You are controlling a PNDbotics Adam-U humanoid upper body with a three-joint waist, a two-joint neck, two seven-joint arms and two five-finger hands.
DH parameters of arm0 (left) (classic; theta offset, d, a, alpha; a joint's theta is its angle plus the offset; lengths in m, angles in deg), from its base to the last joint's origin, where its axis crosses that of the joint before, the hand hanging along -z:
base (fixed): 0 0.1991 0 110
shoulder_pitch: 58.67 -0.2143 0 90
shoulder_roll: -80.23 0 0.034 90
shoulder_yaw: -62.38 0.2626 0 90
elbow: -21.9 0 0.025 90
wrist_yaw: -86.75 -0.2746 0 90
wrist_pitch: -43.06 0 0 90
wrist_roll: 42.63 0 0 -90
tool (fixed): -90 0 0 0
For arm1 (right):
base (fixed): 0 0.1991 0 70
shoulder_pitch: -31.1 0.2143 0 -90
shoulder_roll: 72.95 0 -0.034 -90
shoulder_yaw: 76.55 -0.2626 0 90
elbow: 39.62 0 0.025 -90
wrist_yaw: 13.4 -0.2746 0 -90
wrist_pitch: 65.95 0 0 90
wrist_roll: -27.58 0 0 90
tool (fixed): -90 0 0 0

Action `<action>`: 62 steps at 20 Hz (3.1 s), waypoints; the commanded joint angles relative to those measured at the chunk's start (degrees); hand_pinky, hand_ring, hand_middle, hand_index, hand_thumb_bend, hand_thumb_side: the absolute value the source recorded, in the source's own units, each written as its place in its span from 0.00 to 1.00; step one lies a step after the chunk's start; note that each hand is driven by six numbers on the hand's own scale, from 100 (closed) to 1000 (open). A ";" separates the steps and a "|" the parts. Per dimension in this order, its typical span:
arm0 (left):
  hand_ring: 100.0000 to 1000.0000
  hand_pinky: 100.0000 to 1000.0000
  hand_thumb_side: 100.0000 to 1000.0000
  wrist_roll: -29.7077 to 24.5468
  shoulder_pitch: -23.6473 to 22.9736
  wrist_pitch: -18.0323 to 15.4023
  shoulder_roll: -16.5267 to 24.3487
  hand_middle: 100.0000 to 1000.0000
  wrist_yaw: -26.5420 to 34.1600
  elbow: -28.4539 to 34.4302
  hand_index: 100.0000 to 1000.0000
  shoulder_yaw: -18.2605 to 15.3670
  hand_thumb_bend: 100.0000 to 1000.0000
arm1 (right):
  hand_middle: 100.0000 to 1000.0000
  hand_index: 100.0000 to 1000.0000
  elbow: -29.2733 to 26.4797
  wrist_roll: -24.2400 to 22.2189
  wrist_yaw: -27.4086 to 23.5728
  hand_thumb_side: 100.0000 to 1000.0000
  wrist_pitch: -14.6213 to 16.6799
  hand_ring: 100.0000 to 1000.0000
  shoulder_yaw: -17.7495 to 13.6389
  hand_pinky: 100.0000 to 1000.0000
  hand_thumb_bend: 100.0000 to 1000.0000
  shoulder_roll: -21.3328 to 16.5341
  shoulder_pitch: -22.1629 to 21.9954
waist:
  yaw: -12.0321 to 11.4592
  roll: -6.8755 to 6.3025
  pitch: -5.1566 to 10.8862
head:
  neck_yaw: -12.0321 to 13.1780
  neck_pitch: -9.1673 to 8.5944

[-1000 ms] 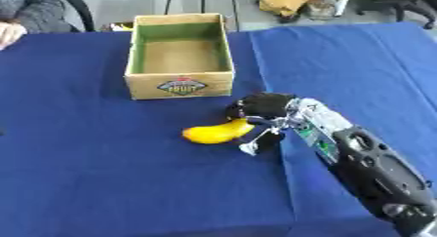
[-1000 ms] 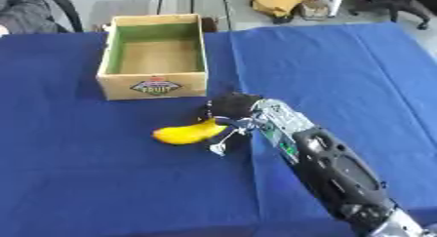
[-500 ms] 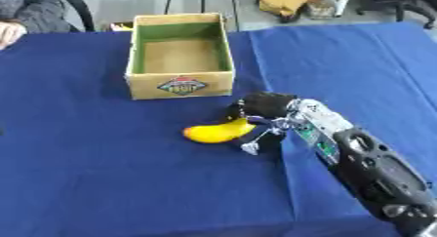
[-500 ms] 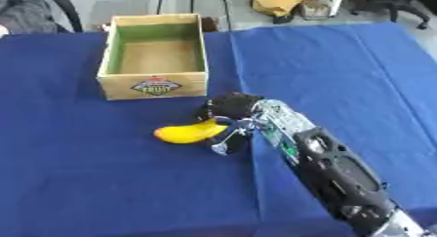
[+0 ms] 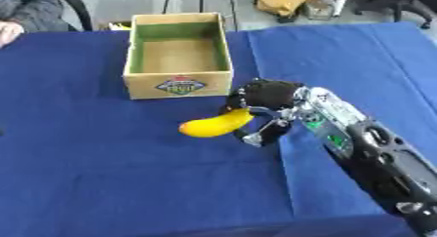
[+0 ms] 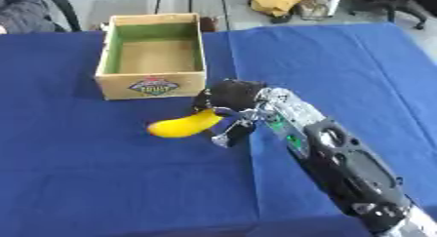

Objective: Pick up objects on the table and place them in the box.

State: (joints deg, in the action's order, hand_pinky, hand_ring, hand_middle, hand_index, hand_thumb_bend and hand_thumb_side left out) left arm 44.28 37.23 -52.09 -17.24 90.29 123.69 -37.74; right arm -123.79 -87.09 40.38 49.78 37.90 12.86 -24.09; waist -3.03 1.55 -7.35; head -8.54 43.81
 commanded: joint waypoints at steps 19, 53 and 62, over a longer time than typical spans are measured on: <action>0.43 0.47 1.00 -3.11 2.51 -0.28 1.36 0.50 0.99 0.77 0.60 2.48 0.08 | 0.63 0.77 5.83 3.69 3.73 0.29 -4.17 0.63 -7.15 0.63 0.00 -6.18 13.10 | -9.46 0.58 0.22 | -2.34 -3.27; 0.43 0.47 1.00 -7.22 5.70 -0.93 0.41 0.50 1.77 1.24 0.60 5.33 0.07 | 0.91 0.93 27.05 12.95 11.18 0.38 -7.83 0.83 -16.07 0.73 0.00 -4.89 15.68 | -22.19 1.61 -3.41 | -9.37 -9.86; 0.43 0.47 1.00 -6.12 5.41 -0.30 0.90 0.50 1.16 1.18 0.60 3.74 0.08 | 0.83 0.90 11.80 15.58 1.03 0.07 -7.73 0.75 -14.78 0.69 0.00 -8.38 15.00 | -15.22 2.25 -2.41 | -4.86 -8.61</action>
State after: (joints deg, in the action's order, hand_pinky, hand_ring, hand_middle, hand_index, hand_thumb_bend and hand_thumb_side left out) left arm 37.85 42.34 -52.46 -17.63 91.65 123.97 -33.31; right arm -108.81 -71.96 43.55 42.18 23.29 7.08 -9.91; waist -17.51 4.15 -10.62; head -14.22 34.95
